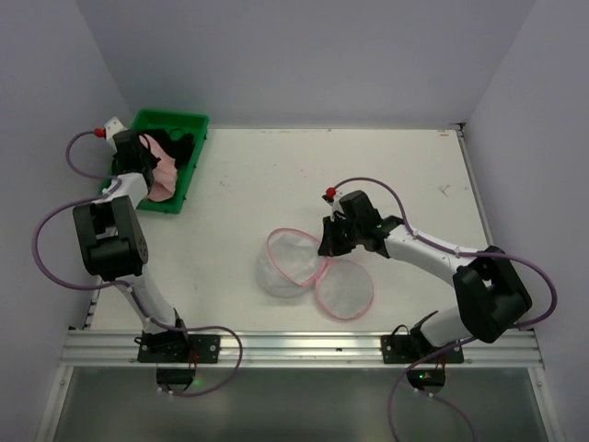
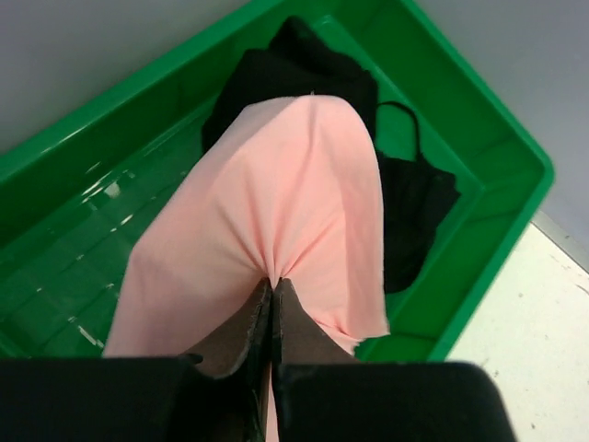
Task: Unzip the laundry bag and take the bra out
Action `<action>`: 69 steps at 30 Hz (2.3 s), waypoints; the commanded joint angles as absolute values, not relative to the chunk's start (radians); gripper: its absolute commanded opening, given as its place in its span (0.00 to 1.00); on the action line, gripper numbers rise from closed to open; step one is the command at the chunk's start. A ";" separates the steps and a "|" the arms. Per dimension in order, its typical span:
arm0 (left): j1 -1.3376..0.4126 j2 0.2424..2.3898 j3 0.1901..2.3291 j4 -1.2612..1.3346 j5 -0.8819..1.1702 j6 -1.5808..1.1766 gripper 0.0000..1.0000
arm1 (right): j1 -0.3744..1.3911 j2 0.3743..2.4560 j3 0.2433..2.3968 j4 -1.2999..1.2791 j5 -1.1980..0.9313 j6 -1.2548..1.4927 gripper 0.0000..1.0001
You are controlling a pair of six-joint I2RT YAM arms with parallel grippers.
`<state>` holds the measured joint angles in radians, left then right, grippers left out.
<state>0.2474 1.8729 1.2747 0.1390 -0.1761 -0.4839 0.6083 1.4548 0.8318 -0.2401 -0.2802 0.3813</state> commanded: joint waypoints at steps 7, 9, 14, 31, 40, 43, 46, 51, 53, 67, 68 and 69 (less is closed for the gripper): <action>0.330 1.965 1.298 0.092 -0.091 -0.560 0.34 | 0.607 1.447 0.831 -0.193 -0.292 0.377 0.00; 0.330 1.951 1.299 0.083 -0.087 -0.566 0.63 | 0.607 1.443 0.828 -0.195 -0.288 0.377 0.00; 0.330 1.873 1.342 0.049 -0.046 -0.561 0.94 | 0.607 1.427 0.836 -0.212 -0.276 0.370 0.00; 0.090 1.327 1.109 -0.273 0.144 -0.554 0.98 | 0.607 1.470 0.997 -0.319 -0.247 0.285 0.45; -0.225 1.203 0.799 -0.233 0.150 -0.610 0.92 | 0.559 1.266 0.884 -0.371 0.020 0.494 0.82; -0.325 1.190 0.720 -0.192 0.156 -0.652 0.90 | 0.480 1.174 0.767 -0.391 0.043 0.609 0.83; -0.425 1.196 0.651 -0.143 0.143 -0.698 0.89 | 0.421 1.090 0.651 -0.417 0.049 0.696 0.86; -0.555 1.245 0.578 -0.068 0.080 -0.752 0.86 | 0.361 1.023 0.517 -0.436 0.012 0.804 0.94; -0.578 1.276 0.568 -0.055 0.039 -0.767 0.83 | 0.356 1.035 0.506 -0.434 0.006 0.816 0.95; -0.621 1.338 0.499 0.006 -0.097 -0.827 0.12 | 0.351 1.276 0.518 -0.316 -0.235 0.761 0.42; -0.621 1.330 0.497 0.003 -0.103 -0.827 0.09 | 0.353 1.272 0.525 -0.324 -0.206 0.759 0.36; -0.621 1.322 0.497 0.002 -0.106 -0.827 0.06 | 0.353 1.263 0.543 -0.348 -0.178 0.747 0.30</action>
